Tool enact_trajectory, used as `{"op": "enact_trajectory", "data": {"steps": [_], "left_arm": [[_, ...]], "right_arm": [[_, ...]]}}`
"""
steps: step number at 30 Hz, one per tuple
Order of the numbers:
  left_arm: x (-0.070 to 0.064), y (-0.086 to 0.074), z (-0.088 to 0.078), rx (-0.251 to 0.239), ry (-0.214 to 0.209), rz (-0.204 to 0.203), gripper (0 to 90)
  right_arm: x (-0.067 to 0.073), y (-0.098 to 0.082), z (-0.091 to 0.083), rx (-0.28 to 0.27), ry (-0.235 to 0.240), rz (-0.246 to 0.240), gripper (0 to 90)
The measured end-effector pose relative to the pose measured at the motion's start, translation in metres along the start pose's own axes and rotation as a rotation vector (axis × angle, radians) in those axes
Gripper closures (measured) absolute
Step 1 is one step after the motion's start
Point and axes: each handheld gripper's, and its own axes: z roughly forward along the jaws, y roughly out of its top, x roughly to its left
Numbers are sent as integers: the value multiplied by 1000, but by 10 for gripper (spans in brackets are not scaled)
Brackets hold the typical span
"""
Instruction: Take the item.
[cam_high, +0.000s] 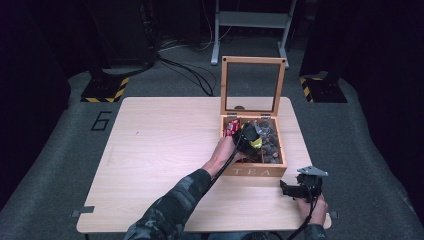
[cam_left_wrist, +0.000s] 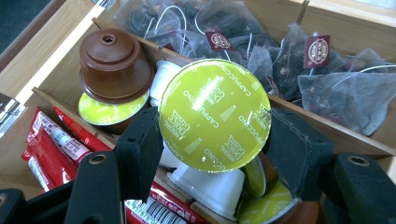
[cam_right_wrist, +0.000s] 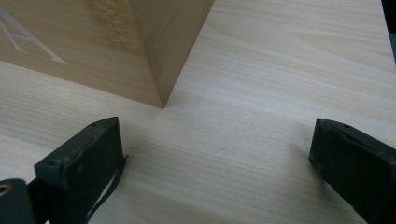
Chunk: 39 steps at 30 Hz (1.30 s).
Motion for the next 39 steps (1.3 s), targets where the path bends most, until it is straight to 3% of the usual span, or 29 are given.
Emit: {"op": "enact_trajectory", "data": {"steps": [15,39], "left_arm": [[1,-3,-18,-39,0,-11,375],[9,-20,-65,-107,38,-37,375]], "right_arm": [[0,0,0,-1,0,0,20],[0,0,0,0,0,-2,20]]}}
